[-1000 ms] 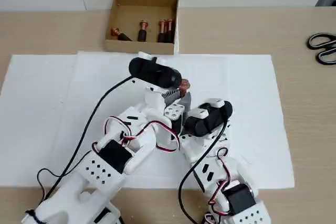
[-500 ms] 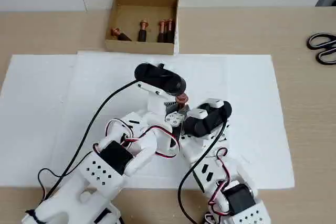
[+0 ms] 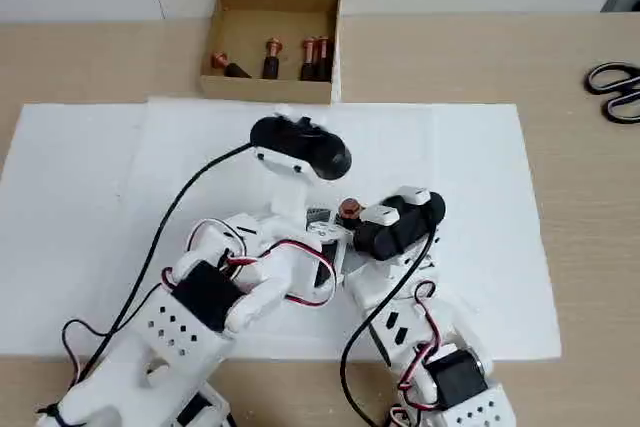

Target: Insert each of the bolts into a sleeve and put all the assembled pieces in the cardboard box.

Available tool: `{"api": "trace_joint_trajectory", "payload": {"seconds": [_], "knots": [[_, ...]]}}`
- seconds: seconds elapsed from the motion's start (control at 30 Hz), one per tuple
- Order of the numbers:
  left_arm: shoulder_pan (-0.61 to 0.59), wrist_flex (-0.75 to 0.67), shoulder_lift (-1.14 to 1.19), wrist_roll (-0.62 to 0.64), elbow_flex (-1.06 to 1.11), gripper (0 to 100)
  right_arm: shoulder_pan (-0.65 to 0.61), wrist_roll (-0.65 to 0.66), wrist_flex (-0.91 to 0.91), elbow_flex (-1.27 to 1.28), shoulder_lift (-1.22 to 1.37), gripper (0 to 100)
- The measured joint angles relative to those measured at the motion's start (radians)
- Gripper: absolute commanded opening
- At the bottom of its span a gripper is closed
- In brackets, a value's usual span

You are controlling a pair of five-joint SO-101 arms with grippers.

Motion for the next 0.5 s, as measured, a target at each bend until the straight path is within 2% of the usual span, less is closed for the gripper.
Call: {"api": "trace_joint_trajectory", "payload": {"seconds": [0.2,0.5], "knots": [[-0.14,0.16,0.0,-0.005,-0.135,28,-0.002,0.0,0.0,0.0,0.0,0.4],[-0.578,0.308,0.0,-0.358,-0.184,28,-0.002,0.0,0.003,0.0,0.0,0.4]]}}
